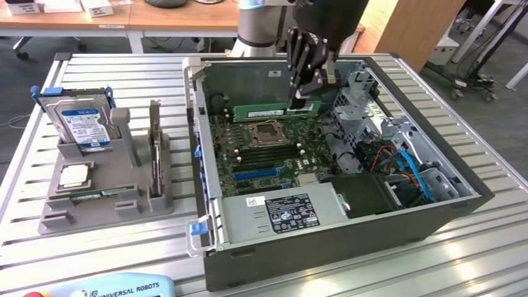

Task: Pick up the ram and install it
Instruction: 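Pick up the ram and move it above insertion slot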

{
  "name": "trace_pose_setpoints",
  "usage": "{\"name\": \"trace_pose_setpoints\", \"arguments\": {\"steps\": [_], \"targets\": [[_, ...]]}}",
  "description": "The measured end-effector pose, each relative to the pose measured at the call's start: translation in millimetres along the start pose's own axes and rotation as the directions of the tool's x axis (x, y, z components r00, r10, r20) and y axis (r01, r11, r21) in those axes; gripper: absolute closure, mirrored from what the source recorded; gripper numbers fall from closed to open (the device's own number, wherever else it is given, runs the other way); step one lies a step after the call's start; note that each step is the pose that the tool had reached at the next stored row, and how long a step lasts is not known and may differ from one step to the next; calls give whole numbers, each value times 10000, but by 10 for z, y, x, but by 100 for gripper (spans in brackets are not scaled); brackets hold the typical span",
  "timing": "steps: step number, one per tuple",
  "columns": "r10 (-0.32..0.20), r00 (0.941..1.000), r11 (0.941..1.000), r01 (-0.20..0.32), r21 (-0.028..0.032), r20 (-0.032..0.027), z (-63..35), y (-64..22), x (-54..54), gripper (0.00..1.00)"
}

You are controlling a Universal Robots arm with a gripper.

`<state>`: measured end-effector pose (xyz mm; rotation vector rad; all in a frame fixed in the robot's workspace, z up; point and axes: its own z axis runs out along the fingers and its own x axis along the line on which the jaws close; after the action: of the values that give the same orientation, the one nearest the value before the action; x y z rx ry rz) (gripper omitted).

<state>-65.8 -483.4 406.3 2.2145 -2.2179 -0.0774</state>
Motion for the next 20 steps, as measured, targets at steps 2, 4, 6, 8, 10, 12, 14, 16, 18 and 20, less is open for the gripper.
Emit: {"name": "trace_pose_setpoints", "arguments": {"steps": [2,4,6,8,10,12,14,16,18,20], "targets": [[-2,10000,10000,2,0,0,-2,-64,0,89],[0,10000,10000,0,0,0,-5,-126,0,89],[-1,10000,10000,1,-1,-1,-8,-184,0,89],[-2,10000,10000,2,0,0,-9,-237,0,89],[-1,10000,10000,1,0,0,-11,-270,0,89],[-1,10000,10000,1,0,1,-10,-271,0,89],[-1,10000,10000,1,0,0,-11,-271,0,89],[0,10000,10000,0,1,1,-10,-272,-12,89],[0,10000,10000,0,0,-1,-9,-271,-42,89],[0,10000,10000,0,0,0,-6,-271,-85,89]]}}
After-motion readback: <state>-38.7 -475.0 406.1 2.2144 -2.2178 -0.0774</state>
